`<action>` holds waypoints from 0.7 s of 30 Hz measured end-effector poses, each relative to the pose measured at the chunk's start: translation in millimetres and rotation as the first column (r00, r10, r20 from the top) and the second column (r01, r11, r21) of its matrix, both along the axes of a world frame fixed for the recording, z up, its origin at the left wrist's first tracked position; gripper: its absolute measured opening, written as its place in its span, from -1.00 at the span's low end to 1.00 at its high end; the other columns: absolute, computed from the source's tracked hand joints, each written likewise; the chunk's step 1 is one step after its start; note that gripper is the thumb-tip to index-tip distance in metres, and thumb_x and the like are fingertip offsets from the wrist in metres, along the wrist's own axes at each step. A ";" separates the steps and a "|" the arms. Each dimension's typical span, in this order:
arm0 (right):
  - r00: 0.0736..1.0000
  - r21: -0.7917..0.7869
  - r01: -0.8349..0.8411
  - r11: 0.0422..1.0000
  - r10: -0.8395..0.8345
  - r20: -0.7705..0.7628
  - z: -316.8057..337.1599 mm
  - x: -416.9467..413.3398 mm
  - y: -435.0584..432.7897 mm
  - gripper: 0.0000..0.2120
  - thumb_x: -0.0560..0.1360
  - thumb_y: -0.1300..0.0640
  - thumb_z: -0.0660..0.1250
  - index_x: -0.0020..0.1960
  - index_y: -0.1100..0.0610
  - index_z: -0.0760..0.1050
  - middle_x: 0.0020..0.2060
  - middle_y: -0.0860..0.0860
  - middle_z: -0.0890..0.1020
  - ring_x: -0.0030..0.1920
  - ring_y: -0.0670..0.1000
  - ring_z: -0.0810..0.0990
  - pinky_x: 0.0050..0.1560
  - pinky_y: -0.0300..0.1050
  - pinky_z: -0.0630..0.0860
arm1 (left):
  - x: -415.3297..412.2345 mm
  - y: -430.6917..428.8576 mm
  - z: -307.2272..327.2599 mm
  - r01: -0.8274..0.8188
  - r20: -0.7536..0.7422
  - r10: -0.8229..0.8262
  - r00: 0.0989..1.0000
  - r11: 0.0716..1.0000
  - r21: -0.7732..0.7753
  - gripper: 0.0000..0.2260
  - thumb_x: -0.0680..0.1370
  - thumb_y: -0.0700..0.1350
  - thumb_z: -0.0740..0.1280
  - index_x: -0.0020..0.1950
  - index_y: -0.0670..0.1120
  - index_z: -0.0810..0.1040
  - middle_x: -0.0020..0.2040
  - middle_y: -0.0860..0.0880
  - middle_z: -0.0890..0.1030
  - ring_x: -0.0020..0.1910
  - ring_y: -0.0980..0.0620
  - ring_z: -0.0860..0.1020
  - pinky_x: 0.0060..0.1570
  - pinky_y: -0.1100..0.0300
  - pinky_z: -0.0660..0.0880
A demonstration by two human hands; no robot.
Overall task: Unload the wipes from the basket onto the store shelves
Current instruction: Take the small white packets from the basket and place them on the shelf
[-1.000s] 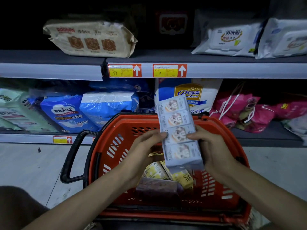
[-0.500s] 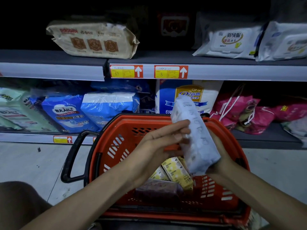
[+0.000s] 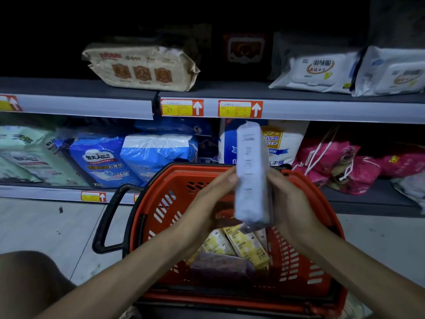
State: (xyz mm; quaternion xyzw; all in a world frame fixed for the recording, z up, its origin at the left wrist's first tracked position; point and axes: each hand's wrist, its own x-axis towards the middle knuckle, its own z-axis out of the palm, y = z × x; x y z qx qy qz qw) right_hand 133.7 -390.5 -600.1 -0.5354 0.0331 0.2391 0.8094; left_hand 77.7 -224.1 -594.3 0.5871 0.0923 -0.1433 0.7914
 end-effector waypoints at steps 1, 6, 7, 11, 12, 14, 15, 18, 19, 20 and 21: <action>0.996 -0.040 -0.002 0.999 0.006 0.084 2.5 -1.0 1.9 -0.68 0.69 0.18 0.15 0.39 0.07 0.51 0.22 0.08 0.69 0.21 0.10 0.68 0.01 0.00 0.67 | -1.7 -1.0 1.3 0.004 -0.021 -0.005 1.000 0.999 -0.054 -0.56 0.63 0.16 0.34 0.50 0.11 0.50 0.36 -0.08 0.65 0.34 -0.15 0.62 0.40 -0.24 0.49; 0.899 -0.380 0.018 0.925 0.151 0.411 22.9 -10.8 6.5 -0.48 0.66 0.25 0.28 0.56 -0.06 0.30 0.27 -0.19 0.60 0.12 -0.26 0.66 -0.08 -0.32 0.61 | -13.6 11.0 11.4 -0.078 -0.044 0.074 0.996 0.991 -0.105 -0.53 0.64 0.12 0.29 0.49 -0.07 0.49 0.35 -0.20 0.63 0.35 -0.25 0.59 0.39 -0.28 0.48; 0.868 -0.430 0.042 0.902 0.180 0.463 30.4 -13.7 7.4 -0.42 0.66 0.21 0.31 0.59 -0.12 0.23 0.32 -0.22 0.53 0.10 -0.34 0.62 -0.10 -0.39 0.59 | -15.4 14.3 15.2 -0.091 -0.032 0.088 0.996 0.990 -0.111 -0.54 0.64 0.11 0.30 0.48 -0.06 0.51 0.35 -0.19 0.63 0.37 -0.25 0.58 0.40 -0.29 0.46; 0.703 -0.500 0.113 0.858 0.287 0.651 56.8 -30.0 5.2 -0.34 0.63 0.13 0.36 0.57 -0.31 0.17 0.45 -0.28 0.30 0.30 -0.33 0.49 0.10 -0.33 0.60 | -25.1 24.4 42.5 -0.168 0.019 0.173 0.985 0.976 -0.138 -0.62 0.62 0.05 0.30 0.40 -0.04 0.56 0.27 -0.14 0.69 0.29 -0.14 0.65 0.27 -0.12 0.58; 0.644 -0.529 0.109 0.842 0.345 0.682 63.9 -35.2 5.9 -0.35 0.62 0.10 0.37 0.58 -0.27 0.19 0.45 -0.29 0.28 0.36 -0.31 0.44 0.18 -0.33 0.57 | -28.6 27.6 50.4 -0.174 0.042 0.181 0.983 0.976 -0.131 -0.62 0.60 0.06 0.32 0.39 -0.02 0.57 0.26 -0.12 0.70 0.28 -0.11 0.65 0.23 -0.04 0.58; 0.534 -0.599 0.131 0.790 0.453 0.714 77.8 -43.8 8.6 -0.30 0.56 -0.02 0.44 0.59 -0.25 0.19 0.50 -0.32 0.21 0.48 -0.31 0.29 0.31 -0.38 0.46 | -33.2 34.6 67.5 -0.181 0.123 0.191 0.974 0.980 -0.087 -0.63 0.60 0.07 0.35 0.39 0.01 0.57 0.25 -0.09 0.71 0.26 -0.06 0.66 0.16 0.06 0.60; 0.501 -0.626 0.157 0.764 0.485 0.717 85.4 -47.1 11.4 -0.24 0.52 -0.10 0.47 0.60 -0.28 0.16 0.53 -0.33 0.16 0.52 -0.31 0.22 0.36 -0.39 0.38 | -36.1 37.6 77.6 -0.177 0.170 0.186 0.968 0.982 -0.064 -0.63 0.62 0.07 0.35 0.41 0.02 0.56 0.26 -0.10 0.70 0.26 -0.06 0.66 0.15 0.06 0.62; 0.458 -0.633 0.217 0.743 0.495 0.738 110.0 -52.8 23.9 -0.10 0.44 -0.15 0.53 0.60 -0.37 0.06 0.58 -0.37 0.08 0.55 -0.35 0.11 0.39 -0.49 0.21 | -43.1 47.9 107.5 -0.173 0.269 0.176 0.947 0.984 -0.035 -0.53 0.62 0.15 0.26 0.48 0.00 0.52 0.35 -0.14 0.64 0.32 -0.15 0.63 0.28 -0.09 0.60; 0.452 -0.612 0.217 0.761 0.477 0.754 118.4 -53.6 29.4 -0.08 0.45 -0.10 0.54 0.60 -0.37 0.05 0.58 -0.39 0.09 0.55 -0.35 0.11 0.42 -0.46 0.21 | -42.2 54.2 116.4 -0.191 0.284 0.192 0.939 0.981 -0.031 -0.52 0.62 0.17 0.23 0.47 -0.03 0.53 0.34 -0.13 0.65 0.30 -0.15 0.64 0.25 -0.08 0.61; 0.458 -0.580 0.195 0.791 0.450 0.767 127.2 -54.2 34.9 -0.08 0.47 -0.03 0.55 0.60 -0.35 0.05 0.57 -0.40 0.13 0.55 -0.34 0.14 0.46 -0.37 0.25 | -42.2 61.2 124.7 -0.211 0.306 0.206 0.929 0.977 -0.017 -0.53 0.62 0.16 0.23 0.45 -0.03 0.55 0.31 -0.10 0.67 0.27 -0.12 0.66 0.17 -0.04 0.65; 0.470 -0.532 0.160 0.832 0.409 0.782 136.8 -54.8 40.6 -0.10 0.47 0.01 0.54 0.61 -0.32 0.08 0.56 -0.38 0.19 0.53 -0.31 0.22 0.47 -0.29 0.33 | -42.4 68.7 133.4 -0.229 0.338 0.212 0.917 0.973 0.009 -0.56 0.62 0.12 0.25 0.44 -0.03 0.55 0.27 -0.07 0.70 0.23 -0.08 0.69 0.07 0.05 0.68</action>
